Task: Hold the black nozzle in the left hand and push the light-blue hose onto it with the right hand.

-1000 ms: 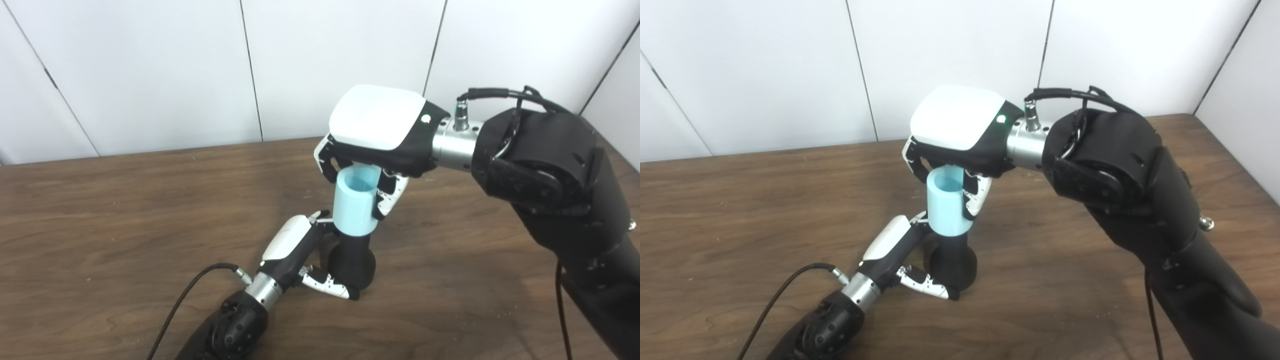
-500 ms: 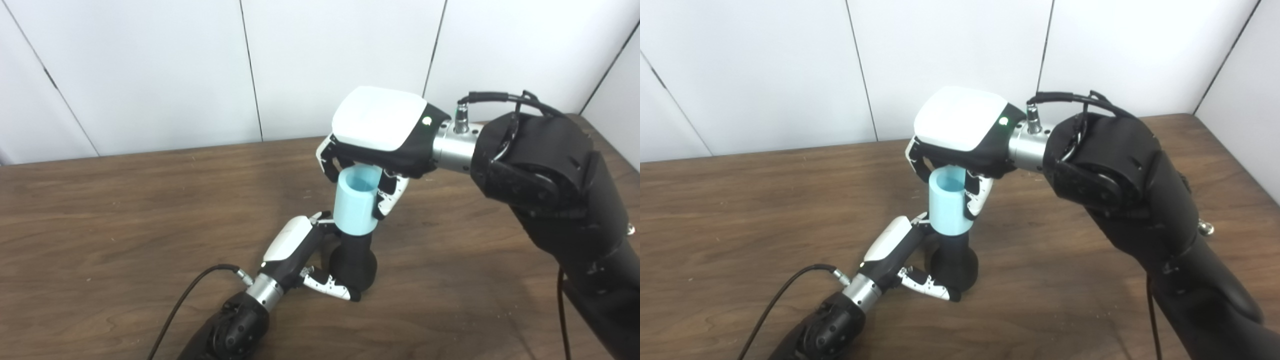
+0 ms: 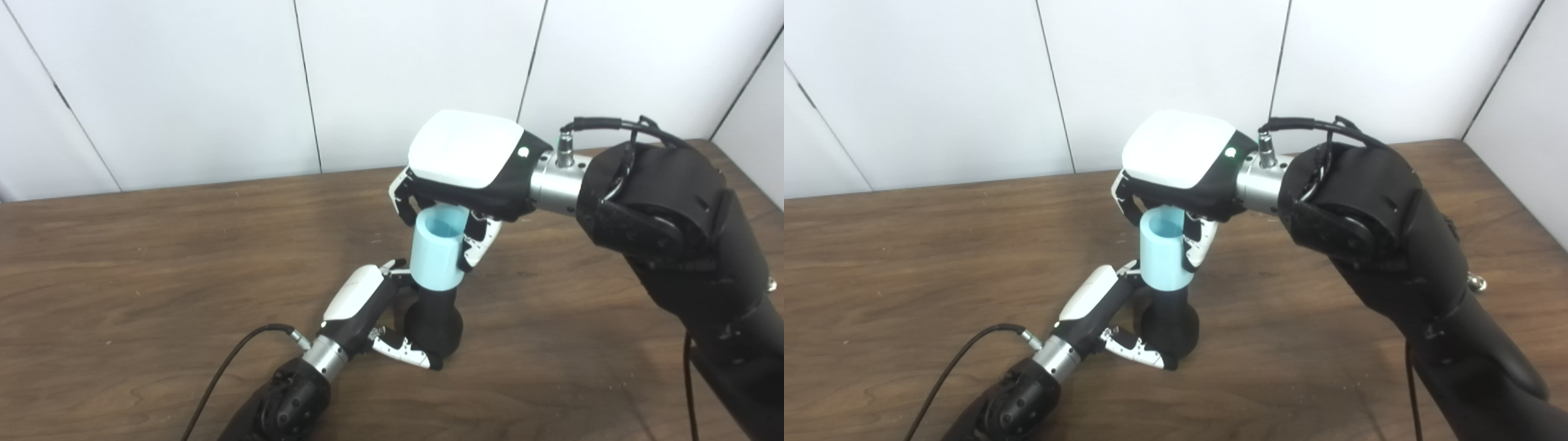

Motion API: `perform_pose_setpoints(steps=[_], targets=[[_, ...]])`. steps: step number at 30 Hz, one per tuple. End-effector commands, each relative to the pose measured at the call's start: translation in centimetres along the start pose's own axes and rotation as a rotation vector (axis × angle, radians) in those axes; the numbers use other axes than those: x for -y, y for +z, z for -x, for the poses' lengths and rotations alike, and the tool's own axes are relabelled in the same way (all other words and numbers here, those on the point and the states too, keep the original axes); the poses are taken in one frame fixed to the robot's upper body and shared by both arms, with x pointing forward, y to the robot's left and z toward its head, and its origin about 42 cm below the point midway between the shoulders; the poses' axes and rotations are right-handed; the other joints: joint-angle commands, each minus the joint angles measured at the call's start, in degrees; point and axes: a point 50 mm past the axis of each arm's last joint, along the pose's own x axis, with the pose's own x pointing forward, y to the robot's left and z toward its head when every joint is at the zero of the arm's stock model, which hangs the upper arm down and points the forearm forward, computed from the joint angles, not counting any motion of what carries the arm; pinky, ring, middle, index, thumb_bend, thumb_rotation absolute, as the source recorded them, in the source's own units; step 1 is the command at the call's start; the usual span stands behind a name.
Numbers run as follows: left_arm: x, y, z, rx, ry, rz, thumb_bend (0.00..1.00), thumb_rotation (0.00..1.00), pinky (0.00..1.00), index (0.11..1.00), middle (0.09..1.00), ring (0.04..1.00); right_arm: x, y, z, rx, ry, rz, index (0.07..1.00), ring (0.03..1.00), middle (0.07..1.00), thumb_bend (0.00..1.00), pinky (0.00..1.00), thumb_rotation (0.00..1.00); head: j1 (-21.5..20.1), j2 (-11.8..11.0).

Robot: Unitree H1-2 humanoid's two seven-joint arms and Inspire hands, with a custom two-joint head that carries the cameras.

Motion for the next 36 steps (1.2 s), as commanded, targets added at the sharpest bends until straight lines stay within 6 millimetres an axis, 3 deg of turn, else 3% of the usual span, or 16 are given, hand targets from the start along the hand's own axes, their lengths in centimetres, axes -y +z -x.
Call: perform_pose_setpoints(steps=[1, 21, 36], targets=[[5.6, -3.0, 3.6, -0.194, -0.228, 0.010, 0.51, 0.00, 0.96, 0.442, 0.545, 0.727, 1.5, -0.1, 0.4, -0.016, -0.052, 0.033, 0.531, 0.346, 0.462, 0.51, 0.22, 0.00, 0.0, 0.0], [5.5, -2.8, 3.5, -0.196, -0.228, 0.013, 0.51, 0.00, 0.96, 0.442, 0.546, 0.726, 2.4, 0.5, 0.2, 0.022, 0.016, 0.013, 0.503, 0.386, 0.510, 0.52, 0.26, 0.00, -0.1, 0.5], [5.5, -2.7, 3.5, -0.196, -0.229, 0.013, 0.51, 0.00, 0.96, 0.442, 0.546, 0.726, 3.3, 0.4, 0.5, 0.032, 0.052, 0.022, 0.511, 0.380, 0.486, 0.52, 0.25, 0.00, -0.1, 0.7]])
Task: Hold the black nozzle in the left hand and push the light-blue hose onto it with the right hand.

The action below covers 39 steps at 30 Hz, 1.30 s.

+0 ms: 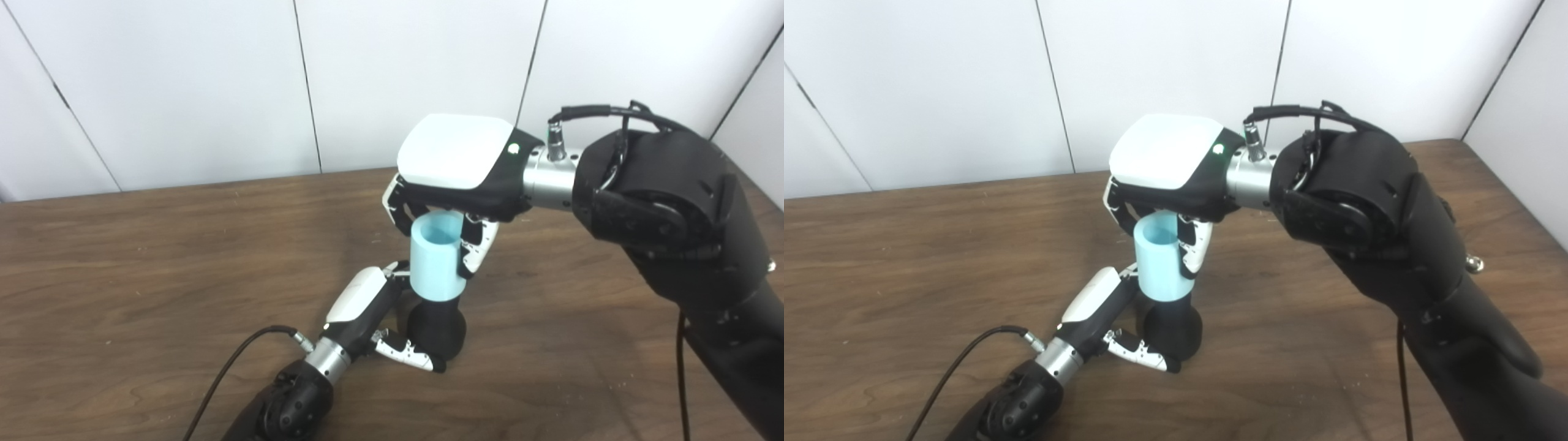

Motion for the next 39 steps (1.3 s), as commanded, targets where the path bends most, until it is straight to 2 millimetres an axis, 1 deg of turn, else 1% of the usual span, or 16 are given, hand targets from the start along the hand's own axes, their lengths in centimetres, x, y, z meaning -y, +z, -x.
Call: perform_pose_setpoints(steps=[1, 4, 8, 15, 24, 30, 33, 39], targets=[[5.2, -3.1, 3.5, -0.196, -0.224, 0.010, 0.51, 0.00, 0.96, 0.442, 0.546, 0.726, 1.5, -0.3, 0.7, -0.022, -0.019, 0.031, 0.510, 0.378, 0.484, 0.52, 0.25, 0.00, 0.0, 0.1], [5.2, -3.1, 3.5, -0.196, -0.224, 0.011, 0.51, 0.00, 0.95, 0.442, 0.546, 0.726, 1.2, -0.4, 0.7, -0.024, -0.016, 0.030, 0.507, 0.377, 0.485, 0.52, 0.23, 0.00, -0.1, 0.2], [5.1, -3.1, 3.5, -0.195, -0.224, 0.011, 0.51, 0.00, 0.95, 0.442, 0.546, 0.726, 1.0, -0.5, 0.7, -0.034, -0.015, 0.040, 0.495, 0.391, 0.510, 0.52, 0.24, 0.00, -0.2, 0.2], [5.1, -3.1, 3.5, -0.196, -0.224, 0.012, 0.51, 0.00, 0.95, 0.442, 0.546, 0.726, 0.5, -0.6, 1.0, -0.040, -0.025, 0.059, 0.490, 0.391, 0.518, 0.52, 0.24, 0.00, -0.3, 0.3], [5.0, -3.0, 3.7, -0.196, -0.226, 0.008, 0.51, 0.00, 0.98, 0.442, 0.546, 0.729, 0.1, -0.4, 1.3, -0.056, -0.020, 0.087, 0.505, 0.378, 0.508, 0.52, 0.24, 0.00, -0.3, 0.5], [5.0, -3.0, 3.6, -0.196, -0.226, 0.007, 0.51, 0.00, 0.98, 0.442, 0.546, 0.728, 0.1, -1.0, 1.3, -0.069, -0.027, 0.099, 0.516, 0.383, 0.503, 0.51, 0.28, 0.00, -0.2, 0.6], [4.9, -3.0, 3.6, -0.196, -0.226, 0.008, 0.51, 0.00, 0.98, 0.443, 0.545, 0.728, 0.0, -1.0, 1.3, -0.072, -0.035, 0.109, 0.526, 0.376, 0.482, 0.51, 0.30, 0.00, -0.2, 0.6], [4.9, -2.9, 3.6, -0.196, -0.225, 0.009, 0.51, 0.00, 0.97, 0.443, 0.545, 0.728, -0.8, -0.9, 1.5, -0.069, -0.046, 0.105, 0.523, 0.371, 0.483, 0.52, 0.29, 0.00, -0.1, 0.8]])
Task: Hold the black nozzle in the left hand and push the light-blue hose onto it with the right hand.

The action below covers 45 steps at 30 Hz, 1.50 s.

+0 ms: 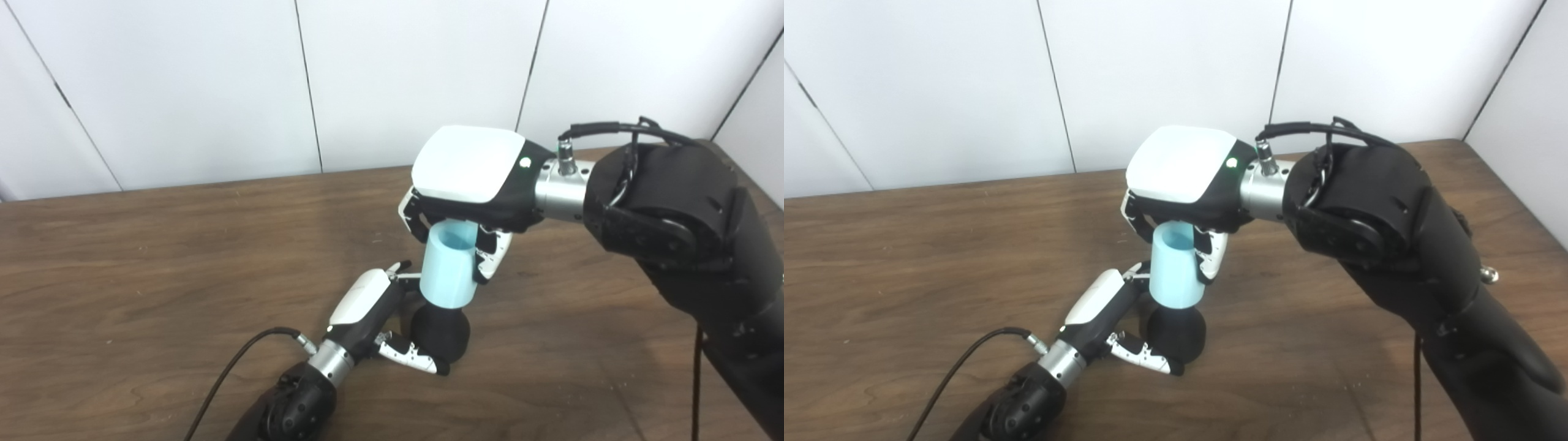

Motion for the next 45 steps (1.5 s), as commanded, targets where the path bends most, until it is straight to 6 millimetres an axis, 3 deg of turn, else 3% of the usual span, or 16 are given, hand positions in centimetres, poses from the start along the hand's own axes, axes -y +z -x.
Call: perform_pose_setpoints(steps=[1, 10, 32, 45], targets=[[4.6, -3.2, 3.4, -0.194, -0.222, 0.004, 0.51, 0.00, 0.97, 0.443, 0.545, 0.728, 1.1, -0.6, 0.8, -0.043, -0.061, 0.048, 0.523, 0.371, 0.484, 0.52, 0.29, 0.00, 0.0, 0.1], [4.6, -3.2, 3.3, -0.195, -0.221, 0.002, 0.51, 0.00, 0.96, 0.443, 0.545, 0.728, 0.2, -0.2, 0.8, -0.012, -0.086, 0.029, 0.488, 0.397, 0.511, 0.52, 0.29, 0.00, -0.1, 0.2], [4.8, -3.2, 3.2, -0.198, -0.219, 0.006, 0.51, 0.00, 0.95, 0.443, 0.546, 0.728, 1.6, 1.5, 0.7, 0.100, -0.126, -0.015, 0.518, 0.368, 0.478, 0.52, 0.26, 0.00, 0.0, 0.2], [4.6, -3.2, 3.3, -0.195, -0.220, 0.002, 0.52, 0.00, 0.95, 0.443, 0.545, 0.728, 0.6, 1.4, 0.7, 0.125, -0.103, -0.021, 0.498, 0.392, 0.501, 0.52, 0.27, 0.00, 0.0, 0.5]])
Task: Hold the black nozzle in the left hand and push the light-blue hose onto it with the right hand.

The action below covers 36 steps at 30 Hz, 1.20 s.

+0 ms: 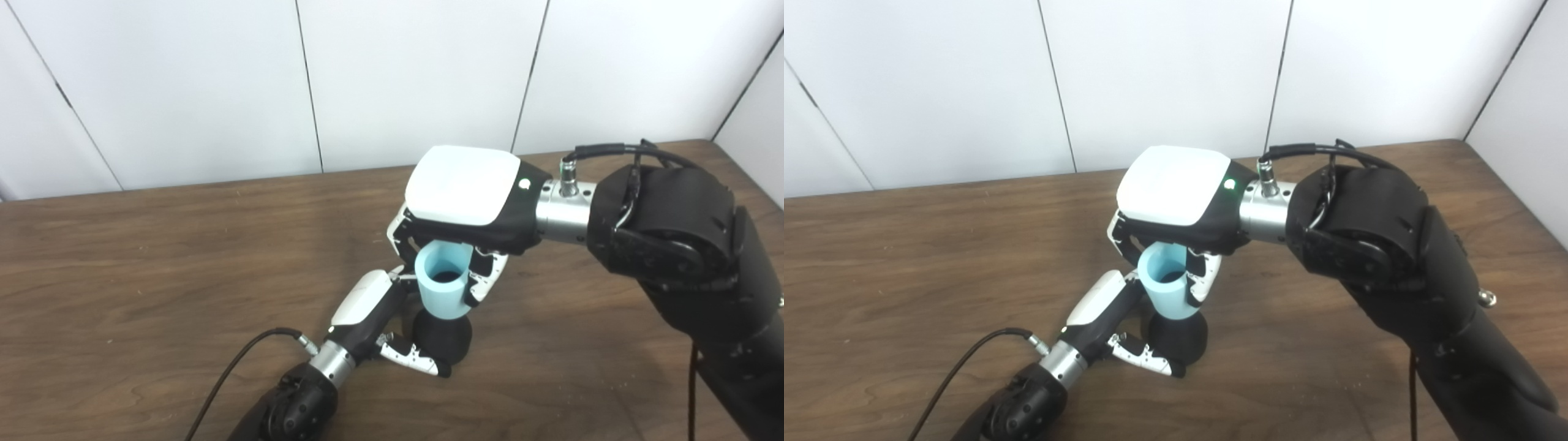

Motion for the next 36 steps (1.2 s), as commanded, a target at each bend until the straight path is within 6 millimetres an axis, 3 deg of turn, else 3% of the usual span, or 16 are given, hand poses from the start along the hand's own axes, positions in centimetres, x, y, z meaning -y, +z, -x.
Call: perform_pose_setpoints(steps=[1, 12, 19, 36], targets=[[4.4, -3.3, 3.2, -0.195, -0.217, 0.000, 0.52, 0.00, 0.95, 0.443, 0.545, 0.728, 0.9, 0.0, 0.4, 0.016, -0.045, 0.024, 0.494, 0.396, 0.504, 0.52, 0.28, 0.00, -0.1, 0.1], [4.4, -3.4, 3.4, -0.195, -0.222, -0.003, 0.51, 0.00, 0.98, 0.443, 0.546, 0.729, 0.3, -1.0, 1.2, -0.068, 0.001, 0.030, 0.484, 0.412, 0.517, 0.52, 0.32, 0.00, -0.2, 0.2], [4.4, -3.3, 3.4, -0.192, -0.224, -0.005, 0.51, 0.00, 0.99, 0.443, 0.546, 0.729, 0.4, -1.2, 1.5, -0.104, 0.009, 0.027, 0.506, 0.389, 0.471, 0.52, 0.27, 0.00, -0.2, 0.3], [4.2, -3.3, 3.4, -0.194, -0.225, -0.005, 0.51, 0.00, 0.98, 0.443, 0.546, 0.729, 0.2, -0.5, 1.6, -0.104, 0.007, 0.005, 0.502, 0.387, 0.485, 0.52, 0.24, 0.00, -0.2, 0.6]])
